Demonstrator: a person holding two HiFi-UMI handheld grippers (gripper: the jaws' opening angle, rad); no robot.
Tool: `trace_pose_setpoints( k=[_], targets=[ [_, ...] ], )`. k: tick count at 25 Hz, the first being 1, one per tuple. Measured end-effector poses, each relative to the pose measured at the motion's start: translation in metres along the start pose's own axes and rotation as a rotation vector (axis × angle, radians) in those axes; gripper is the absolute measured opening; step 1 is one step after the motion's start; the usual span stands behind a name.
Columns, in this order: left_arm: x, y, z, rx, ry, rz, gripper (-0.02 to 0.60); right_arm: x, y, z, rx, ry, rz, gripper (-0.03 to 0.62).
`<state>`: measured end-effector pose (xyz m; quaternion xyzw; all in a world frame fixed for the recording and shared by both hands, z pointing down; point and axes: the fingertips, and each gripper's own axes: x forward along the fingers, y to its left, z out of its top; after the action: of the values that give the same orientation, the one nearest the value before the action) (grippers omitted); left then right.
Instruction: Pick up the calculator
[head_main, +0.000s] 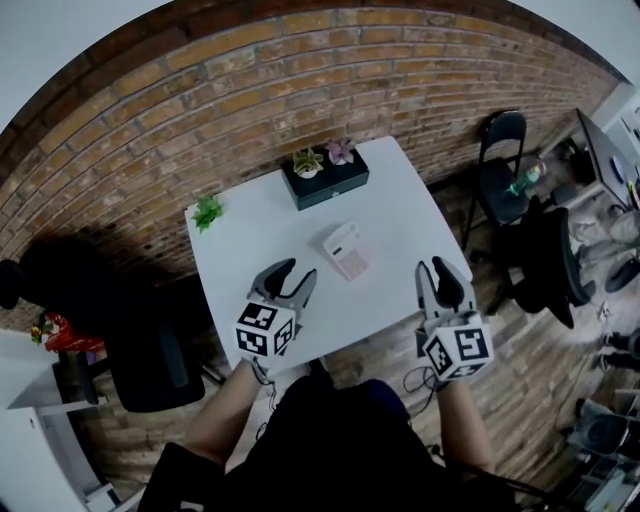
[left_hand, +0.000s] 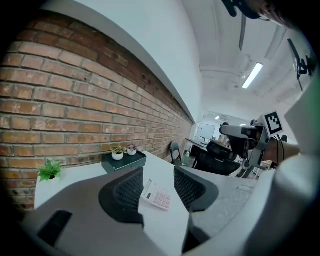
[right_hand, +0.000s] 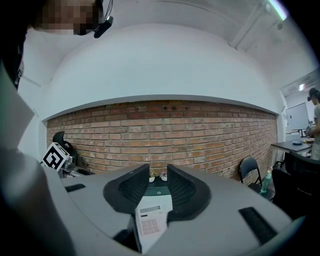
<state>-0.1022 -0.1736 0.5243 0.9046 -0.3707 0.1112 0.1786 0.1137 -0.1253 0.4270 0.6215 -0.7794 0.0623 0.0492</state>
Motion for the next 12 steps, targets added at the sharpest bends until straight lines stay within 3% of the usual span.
trace_pose_setpoints(
  k=[6,12],
  targets=[
    [0.050,0.023,-0.024,-0.099,0.055,-0.046,0.189,0.036,-0.021,-0.026,0.043,0.063,0.006,0.114],
    [0.100,0.032,-0.045,-0.185,0.094,-0.056,0.188,0.071,-0.048,-0.049,0.103,0.095,0.078,0.109]
  ],
)
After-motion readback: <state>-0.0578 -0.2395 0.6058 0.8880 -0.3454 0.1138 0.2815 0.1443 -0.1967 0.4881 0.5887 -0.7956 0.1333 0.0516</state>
